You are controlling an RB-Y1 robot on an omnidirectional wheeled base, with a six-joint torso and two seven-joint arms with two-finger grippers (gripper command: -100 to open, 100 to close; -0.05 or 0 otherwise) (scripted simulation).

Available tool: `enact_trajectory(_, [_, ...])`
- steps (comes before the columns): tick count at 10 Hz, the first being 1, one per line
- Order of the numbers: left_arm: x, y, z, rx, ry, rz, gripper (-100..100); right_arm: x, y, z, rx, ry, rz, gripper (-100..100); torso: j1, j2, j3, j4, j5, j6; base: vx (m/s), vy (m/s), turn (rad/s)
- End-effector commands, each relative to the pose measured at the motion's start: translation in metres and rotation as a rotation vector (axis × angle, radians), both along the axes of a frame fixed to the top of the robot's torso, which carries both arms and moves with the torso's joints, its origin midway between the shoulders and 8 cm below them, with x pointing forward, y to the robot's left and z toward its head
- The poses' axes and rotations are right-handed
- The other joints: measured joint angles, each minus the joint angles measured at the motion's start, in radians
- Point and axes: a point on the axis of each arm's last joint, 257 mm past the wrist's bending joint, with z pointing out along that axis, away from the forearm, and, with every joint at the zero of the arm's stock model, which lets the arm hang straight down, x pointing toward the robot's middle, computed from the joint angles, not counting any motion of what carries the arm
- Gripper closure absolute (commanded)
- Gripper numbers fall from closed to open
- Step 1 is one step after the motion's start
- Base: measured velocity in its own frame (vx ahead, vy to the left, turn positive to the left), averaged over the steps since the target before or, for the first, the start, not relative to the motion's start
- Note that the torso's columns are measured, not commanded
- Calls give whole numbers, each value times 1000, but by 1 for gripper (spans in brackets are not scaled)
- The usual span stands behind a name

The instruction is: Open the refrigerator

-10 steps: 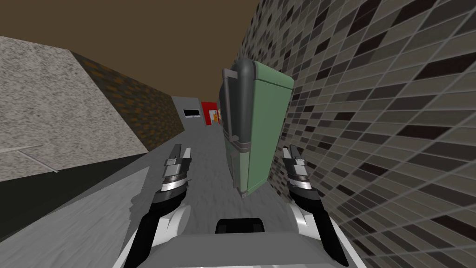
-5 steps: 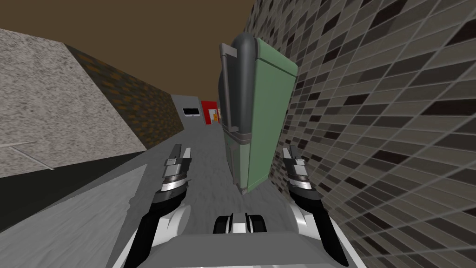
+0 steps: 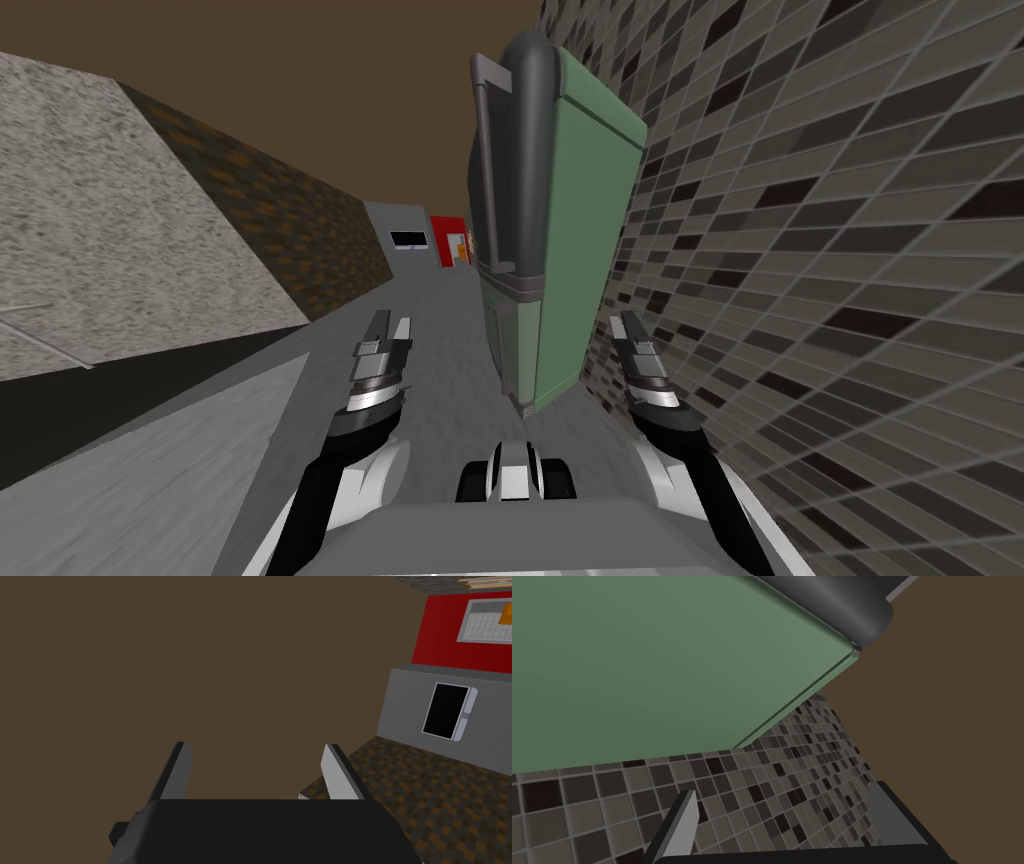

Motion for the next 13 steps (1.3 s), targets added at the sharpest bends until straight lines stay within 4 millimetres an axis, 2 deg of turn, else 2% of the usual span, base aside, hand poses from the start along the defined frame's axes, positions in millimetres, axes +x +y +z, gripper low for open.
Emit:
enact_trajectory(1, [0, 0, 0, 0, 0, 0, 0, -6, 1, 8, -161, -7, -69, -100, 0, 0, 0, 0, 0, 0, 83, 98, -54])
enact_trajectory(8, [0, 0, 0, 0, 0, 0, 0, -19, -1, 27, -543, -46, -281, -100, 0, 1, 0, 1, 0, 0, 87, 88, -52])
enact_trajectory(13, [0, 0, 0, 0, 0, 0, 0, -23, -6, 31, -866, -73, -465, -100, 0, 1, 0, 1, 0, 0, 100, 109, -59])
